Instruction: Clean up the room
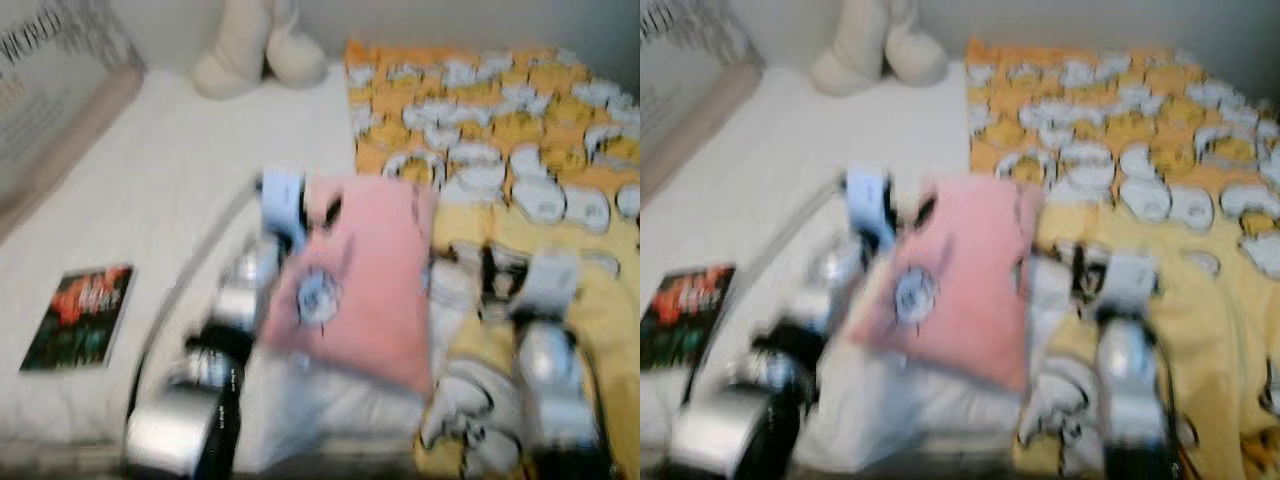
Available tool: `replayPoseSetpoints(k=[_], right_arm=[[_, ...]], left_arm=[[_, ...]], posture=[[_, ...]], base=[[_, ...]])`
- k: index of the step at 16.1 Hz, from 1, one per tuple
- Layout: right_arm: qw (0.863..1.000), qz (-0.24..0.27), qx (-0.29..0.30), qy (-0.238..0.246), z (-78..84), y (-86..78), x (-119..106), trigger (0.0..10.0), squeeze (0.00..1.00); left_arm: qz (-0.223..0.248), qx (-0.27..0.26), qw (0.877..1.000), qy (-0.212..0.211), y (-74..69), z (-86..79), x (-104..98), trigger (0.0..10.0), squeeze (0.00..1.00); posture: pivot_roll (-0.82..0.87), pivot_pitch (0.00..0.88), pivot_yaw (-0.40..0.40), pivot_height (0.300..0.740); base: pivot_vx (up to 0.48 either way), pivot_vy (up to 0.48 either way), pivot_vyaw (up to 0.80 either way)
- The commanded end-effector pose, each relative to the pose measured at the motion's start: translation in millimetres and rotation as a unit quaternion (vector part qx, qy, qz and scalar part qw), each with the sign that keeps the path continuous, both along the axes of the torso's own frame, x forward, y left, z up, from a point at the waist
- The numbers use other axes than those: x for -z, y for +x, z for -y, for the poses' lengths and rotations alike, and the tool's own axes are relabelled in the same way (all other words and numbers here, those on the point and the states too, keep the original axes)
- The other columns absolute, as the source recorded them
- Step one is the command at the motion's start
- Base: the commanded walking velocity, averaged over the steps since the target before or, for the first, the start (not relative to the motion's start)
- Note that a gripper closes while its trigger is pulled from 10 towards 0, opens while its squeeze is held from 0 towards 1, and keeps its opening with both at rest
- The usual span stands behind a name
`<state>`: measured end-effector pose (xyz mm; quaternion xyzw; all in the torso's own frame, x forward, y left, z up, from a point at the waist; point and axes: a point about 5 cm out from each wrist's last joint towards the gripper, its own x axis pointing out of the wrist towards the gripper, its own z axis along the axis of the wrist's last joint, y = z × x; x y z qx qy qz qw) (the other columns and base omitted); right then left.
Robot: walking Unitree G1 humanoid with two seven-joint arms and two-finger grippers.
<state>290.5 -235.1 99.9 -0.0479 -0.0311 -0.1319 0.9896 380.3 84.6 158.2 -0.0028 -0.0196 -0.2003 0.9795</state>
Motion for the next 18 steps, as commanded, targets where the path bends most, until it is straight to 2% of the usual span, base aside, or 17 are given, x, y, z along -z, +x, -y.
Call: replayPoseSetpoints(k=[1,3,5,7,9,11,12,15,17,18], right_arm=[[0.999,-0.021,0.003,0.029,0.0,4.5,6,10.0,0.00],[0.994,-0.043,0.009,0.099,10.3,17.8,6,10.0,0.00],[0.985,-0.061,0.017,0.163,20.6,19.6,8,10.0,0.00],[0.971,-0.079,0.018,0.226,39.1,13.3,10,10.0,0.00],[0.950,-0.117,-0.001,0.290,39.2,10.7,23,10.0,0.00],[0.916,-0.168,-0.050,0.360,26.6,7.5,35,10.0,0.00],[0.911,-0.178,-0.063,0.368,23.9,4.6,38,10.0,0.00],[0.906,-0.202,-0.084,0.363,18.1,-0.9,42,10.0,0.00],[0.898,-0.223,-0.105,0.365,11.7,-2.5,45,10.0,0.00],[0.895,-0.232,-0.123,0.360,8.8,-5.1,45,10.0,0.00]], left_arm=[[-0.057,-0.025,0.998,0.014,3.6,-17.1,15,10.0,0.00],[-0.129,-0.035,0.991,0.006,13.2,-27.6,15,10.0,0.00],[-0.201,-0.008,0.979,-0.017,13.7,-35.9,19,10.0,0.00],[-0.236,-0.002,0.971,-0.042,15.6,-51.5,15,10.0,0.00],[-0.253,0.007,0.966,-0.053,15.2,-51.7,15,10.0,0.00],[-0.267,0.035,0.961,-0.057,13.9,-44.0,15,10.0,0.00],[-0.273,0.051,0.959,-0.055,12.8,-38.9,16,10.0,0.00],[-0.298,0.106,0.948,-0.025,4.1,-17.5,29,10.0,0.00],[-0.316,0.137,0.939,-0.009,-3.7,-2.6,40,10.0,0.00],[-0.330,0.163,0.930,0.002,-11.7,11.4,50,10.0,0.00]], posture=[[-0.07,0.000,0.059,0.740],[-0.06,0.000,0.054,0.740],[-0.06,0.000,0.053,0.740],[-0.06,0.000,0.053,0.740],[-0.07,0.000,0.055,0.740],[-0.07,0.000,0.046,0.740],[-0.07,0.000,0.039,0.740],[-0.06,0.026,0.027,0.740],[-0.06,0.044,0.025,0.740],[-0.05,0.050,0.024,0.740]], base=[[0.000,0.000,0.00],[0.000,0.000,0.00],[0.000,0.000,0.00],[0.000,0.000,0.00],[0.000,0.000,0.00],[0.000,0.000,0.00],[0.000,0.000,0.00],[0.000,0.000,0.00],[0.000,0.000,0.00],[0.000,0.000,0.00]])
